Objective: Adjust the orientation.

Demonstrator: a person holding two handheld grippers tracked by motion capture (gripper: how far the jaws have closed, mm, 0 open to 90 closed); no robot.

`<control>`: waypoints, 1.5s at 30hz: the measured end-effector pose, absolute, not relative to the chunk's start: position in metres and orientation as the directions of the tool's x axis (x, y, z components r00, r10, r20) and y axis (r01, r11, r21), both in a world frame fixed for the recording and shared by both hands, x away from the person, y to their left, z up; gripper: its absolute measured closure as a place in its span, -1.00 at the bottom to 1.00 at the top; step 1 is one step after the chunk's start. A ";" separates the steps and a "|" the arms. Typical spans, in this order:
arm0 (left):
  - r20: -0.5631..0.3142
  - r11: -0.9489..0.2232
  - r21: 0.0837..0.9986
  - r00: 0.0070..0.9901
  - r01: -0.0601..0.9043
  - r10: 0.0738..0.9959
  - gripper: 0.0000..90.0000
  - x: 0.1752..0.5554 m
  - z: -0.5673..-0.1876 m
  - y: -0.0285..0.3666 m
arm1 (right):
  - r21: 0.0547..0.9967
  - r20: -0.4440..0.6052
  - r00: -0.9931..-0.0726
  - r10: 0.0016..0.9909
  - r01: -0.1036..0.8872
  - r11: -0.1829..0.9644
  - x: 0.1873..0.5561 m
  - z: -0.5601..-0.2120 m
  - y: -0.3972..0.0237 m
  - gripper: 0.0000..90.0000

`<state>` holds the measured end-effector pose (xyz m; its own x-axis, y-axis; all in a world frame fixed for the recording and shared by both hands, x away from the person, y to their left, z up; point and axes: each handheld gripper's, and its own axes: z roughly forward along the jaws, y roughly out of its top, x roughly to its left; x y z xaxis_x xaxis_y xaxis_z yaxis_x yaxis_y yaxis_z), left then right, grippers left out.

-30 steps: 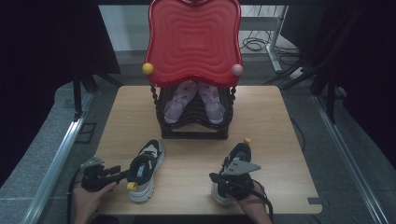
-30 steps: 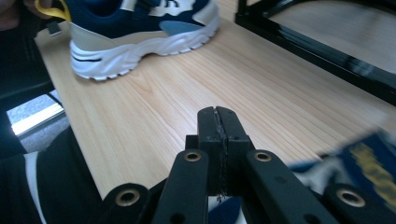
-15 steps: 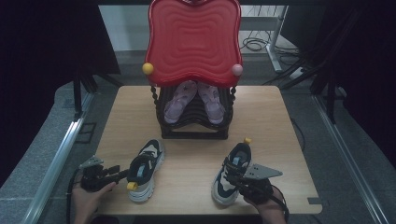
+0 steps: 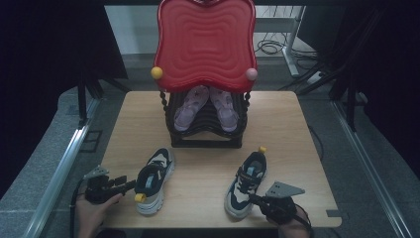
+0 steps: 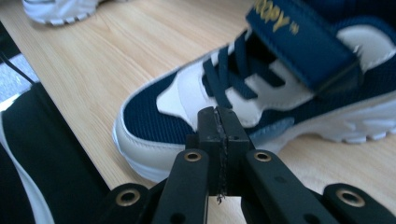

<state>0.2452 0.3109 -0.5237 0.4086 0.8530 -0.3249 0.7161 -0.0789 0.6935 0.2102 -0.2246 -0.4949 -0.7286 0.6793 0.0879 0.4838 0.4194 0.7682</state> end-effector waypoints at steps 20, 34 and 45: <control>-0.324 -0.085 0.690 0.412 0.718 0.852 0.05 0.245 -0.524 0.310 | 0.748 0.085 -0.752 0.653 0.482 0.457 0.211 -0.501 -0.210 1.00; -0.322 -0.077 0.696 0.406 0.714 0.855 0.05 0.244 -0.523 0.313 | 0.745 0.043 -0.782 0.622 0.440 0.501 0.219 -0.499 -0.175 1.00; -0.322 -0.080 0.693 0.408 0.716 0.854 0.05 0.245 -0.524 0.311 | 0.751 0.037 -0.778 0.627 0.436 0.497 0.223 -0.499 -0.162 1.00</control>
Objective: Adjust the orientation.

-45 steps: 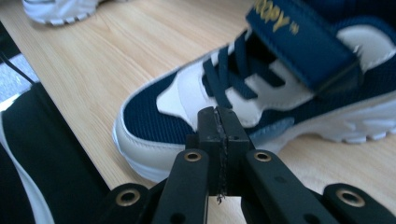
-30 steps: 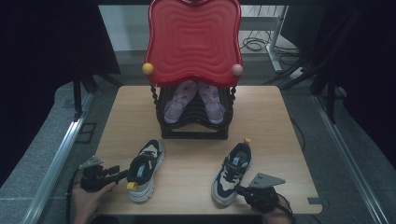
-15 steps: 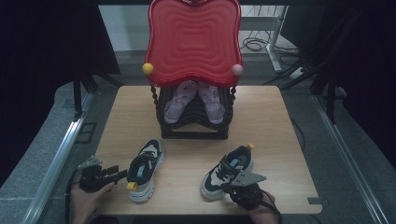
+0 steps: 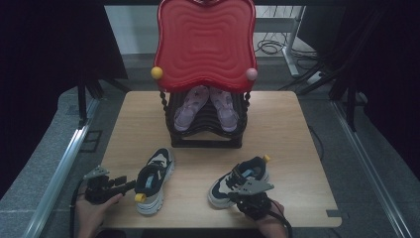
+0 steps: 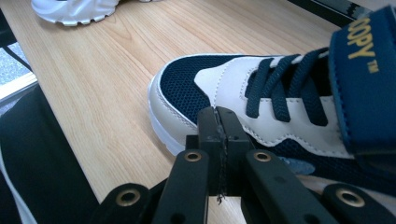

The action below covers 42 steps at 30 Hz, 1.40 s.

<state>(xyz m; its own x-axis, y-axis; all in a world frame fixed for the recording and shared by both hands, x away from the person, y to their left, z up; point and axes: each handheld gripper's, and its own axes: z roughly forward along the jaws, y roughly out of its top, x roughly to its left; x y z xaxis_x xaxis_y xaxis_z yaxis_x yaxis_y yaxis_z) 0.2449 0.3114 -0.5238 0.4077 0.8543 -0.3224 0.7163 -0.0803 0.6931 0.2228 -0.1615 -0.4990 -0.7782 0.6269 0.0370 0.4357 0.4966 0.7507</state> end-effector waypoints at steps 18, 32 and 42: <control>-0.322 -0.079 0.692 0.405 0.718 0.856 0.05 0.245 -0.524 0.312 | 0.755 0.028 -0.773 0.633 0.431 0.493 0.234 -0.497 -0.138 1.00; -0.318 -0.071 0.699 0.399 0.711 0.860 0.05 0.244 -0.523 0.315 | 0.761 -0.004 -0.769 0.639 0.412 0.501 0.244 -0.497 -0.113 1.00; -0.318 -0.075 0.696 0.401 0.714 0.859 0.05 0.245 -0.524 0.313 | 0.761 -0.026 -0.759 0.651 0.407 0.505 0.251 -0.499 -0.103 1.00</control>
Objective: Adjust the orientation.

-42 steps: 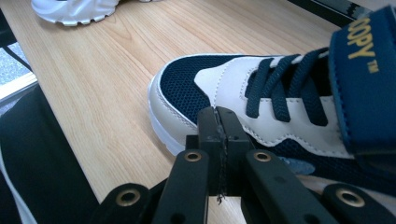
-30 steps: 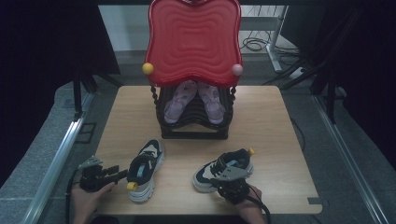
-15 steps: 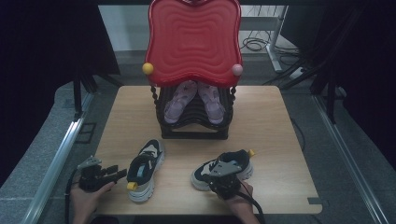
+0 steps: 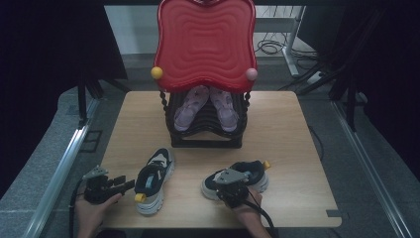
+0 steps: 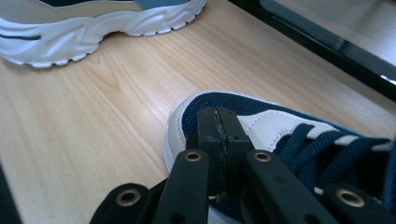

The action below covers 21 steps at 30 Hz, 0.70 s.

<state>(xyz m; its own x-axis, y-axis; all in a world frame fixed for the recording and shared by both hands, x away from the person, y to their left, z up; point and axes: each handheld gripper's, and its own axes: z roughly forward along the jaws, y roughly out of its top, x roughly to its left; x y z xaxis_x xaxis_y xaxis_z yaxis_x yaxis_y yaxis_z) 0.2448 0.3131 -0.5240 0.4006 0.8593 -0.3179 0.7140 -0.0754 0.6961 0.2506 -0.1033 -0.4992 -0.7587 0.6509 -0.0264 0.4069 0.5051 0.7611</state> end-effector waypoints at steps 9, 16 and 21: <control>-0.316 -0.074 0.699 0.400 0.711 0.860 0.05 0.245 -0.524 0.314 | 0.760 -0.053 -0.748 0.662 0.400 0.512 0.257 -0.500 -0.093 1.00; -0.317 -0.069 0.701 0.397 0.710 0.861 0.05 0.244 -0.523 0.316 | 0.765 -0.058 -0.741 0.669 0.397 0.507 0.258 -0.500 -0.091 1.00; -0.318 -0.066 0.702 0.395 0.709 0.862 0.05 0.243 -0.523 0.318 | 0.774 -0.038 -0.755 0.655 0.392 0.497 0.253 -0.494 -0.095 1.00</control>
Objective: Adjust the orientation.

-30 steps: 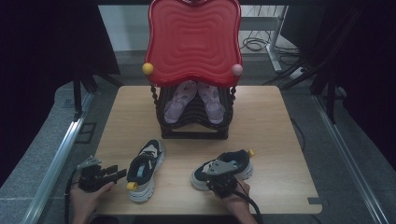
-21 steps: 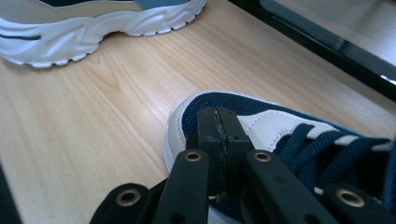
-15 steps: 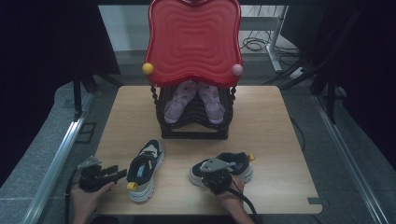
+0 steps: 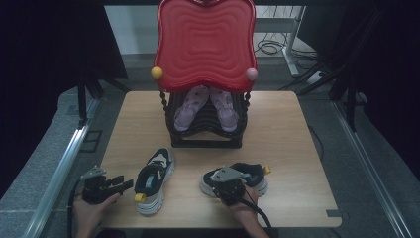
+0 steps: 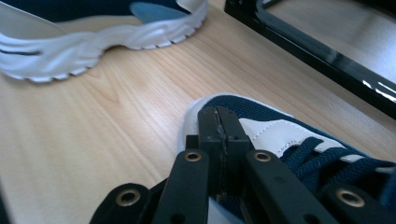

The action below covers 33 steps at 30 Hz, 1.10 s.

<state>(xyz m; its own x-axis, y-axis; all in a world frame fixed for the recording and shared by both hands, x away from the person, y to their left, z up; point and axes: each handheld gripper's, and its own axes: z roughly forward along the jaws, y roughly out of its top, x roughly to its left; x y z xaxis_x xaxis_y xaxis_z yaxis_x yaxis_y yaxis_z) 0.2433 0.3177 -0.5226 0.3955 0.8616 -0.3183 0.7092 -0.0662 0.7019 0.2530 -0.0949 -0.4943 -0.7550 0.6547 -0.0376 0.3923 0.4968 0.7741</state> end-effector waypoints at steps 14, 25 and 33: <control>-0.318 -0.063 0.702 0.391 0.710 0.864 0.05 0.243 -0.523 0.319 | 0.871 0.023 -0.659 0.752 0.382 0.308 0.275 -0.442 -0.188 1.00; -0.319 -0.057 0.700 0.383 0.712 0.867 0.05 0.240 -0.523 0.322 | 0.855 0.055 -0.580 0.813 0.448 0.262 0.312 -0.456 -0.241 1.00; -0.320 -0.057 0.697 0.382 0.715 0.867 0.05 0.240 -0.524 0.321 | 0.827 0.076 -0.587 0.806 0.488 0.278 0.321 -0.461 -0.263 1.00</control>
<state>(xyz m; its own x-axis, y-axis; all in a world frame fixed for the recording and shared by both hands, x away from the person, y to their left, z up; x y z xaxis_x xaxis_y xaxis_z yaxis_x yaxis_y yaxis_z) 0.2404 0.3215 -0.5243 0.3816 0.8671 -0.3201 0.7148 -0.0573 0.6970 0.3212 -0.2632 -0.4613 -0.5870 0.8061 0.0756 0.4883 0.2780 0.8272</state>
